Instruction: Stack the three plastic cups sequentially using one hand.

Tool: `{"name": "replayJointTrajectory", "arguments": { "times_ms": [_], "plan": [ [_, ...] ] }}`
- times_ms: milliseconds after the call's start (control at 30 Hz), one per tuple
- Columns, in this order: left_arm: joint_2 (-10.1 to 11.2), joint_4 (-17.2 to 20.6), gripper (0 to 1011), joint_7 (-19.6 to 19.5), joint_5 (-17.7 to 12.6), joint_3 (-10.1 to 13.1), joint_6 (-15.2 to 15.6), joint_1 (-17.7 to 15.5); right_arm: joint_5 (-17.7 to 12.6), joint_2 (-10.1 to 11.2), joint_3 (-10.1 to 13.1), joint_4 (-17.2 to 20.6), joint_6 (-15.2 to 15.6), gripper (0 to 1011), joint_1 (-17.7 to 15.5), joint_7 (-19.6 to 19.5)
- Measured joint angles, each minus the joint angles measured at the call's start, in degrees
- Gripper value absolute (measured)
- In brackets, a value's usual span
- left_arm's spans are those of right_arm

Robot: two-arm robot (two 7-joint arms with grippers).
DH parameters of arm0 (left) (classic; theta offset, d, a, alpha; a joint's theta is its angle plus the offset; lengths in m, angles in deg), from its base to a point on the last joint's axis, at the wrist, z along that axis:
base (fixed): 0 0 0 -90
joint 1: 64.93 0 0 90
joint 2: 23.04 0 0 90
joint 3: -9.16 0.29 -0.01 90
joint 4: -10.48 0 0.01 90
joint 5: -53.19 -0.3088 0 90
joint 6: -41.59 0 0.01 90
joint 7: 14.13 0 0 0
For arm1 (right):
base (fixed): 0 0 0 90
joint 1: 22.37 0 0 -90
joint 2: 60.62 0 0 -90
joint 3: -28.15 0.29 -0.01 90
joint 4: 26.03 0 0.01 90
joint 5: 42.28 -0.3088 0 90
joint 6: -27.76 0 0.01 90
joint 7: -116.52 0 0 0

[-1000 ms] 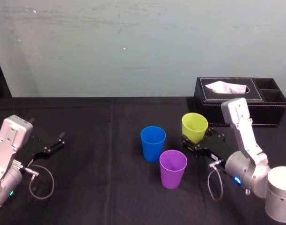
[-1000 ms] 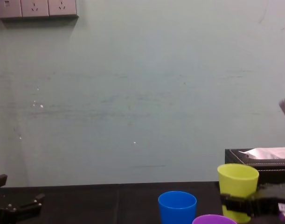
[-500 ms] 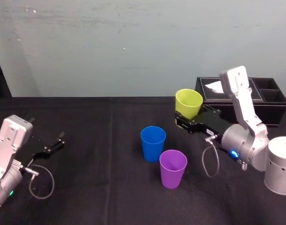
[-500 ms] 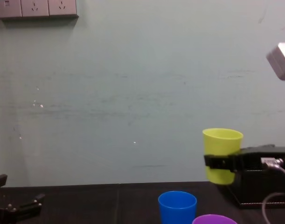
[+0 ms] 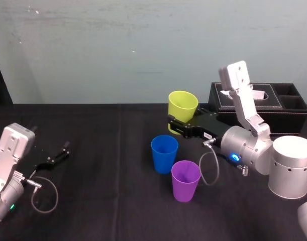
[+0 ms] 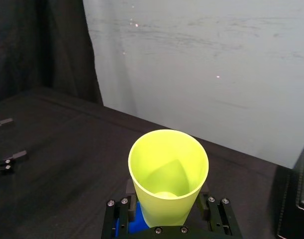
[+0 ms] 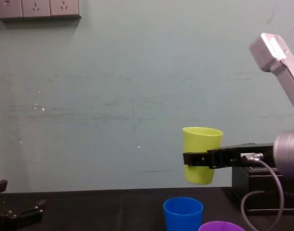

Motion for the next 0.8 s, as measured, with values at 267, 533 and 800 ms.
{"name": "replayJointTrajectory", "arguments": {
  "times_ms": [267, 533, 800],
  "plan": [
    [0.00, 0.00, 1000, 0.00, 0.00, 0.00, 0.00, 0.00, -0.81, -0.36, -2.07, -1.31, 1.27, 707, 1.27, 0.15],
    [0.00, 0.00, 1000, 0.00, 0.00, 0.00, 0.00, 0.00, -0.99, 0.03, -3.41, -1.53, 1.48, 707, 1.40, 0.00],
    [0.00, 0.00, 1000, 0.00, 0.00, 0.00, 0.00, 0.00, -0.68, 0.50, -4.23, -1.93, 1.24, 707, 1.52, -0.14]
  ]
}}
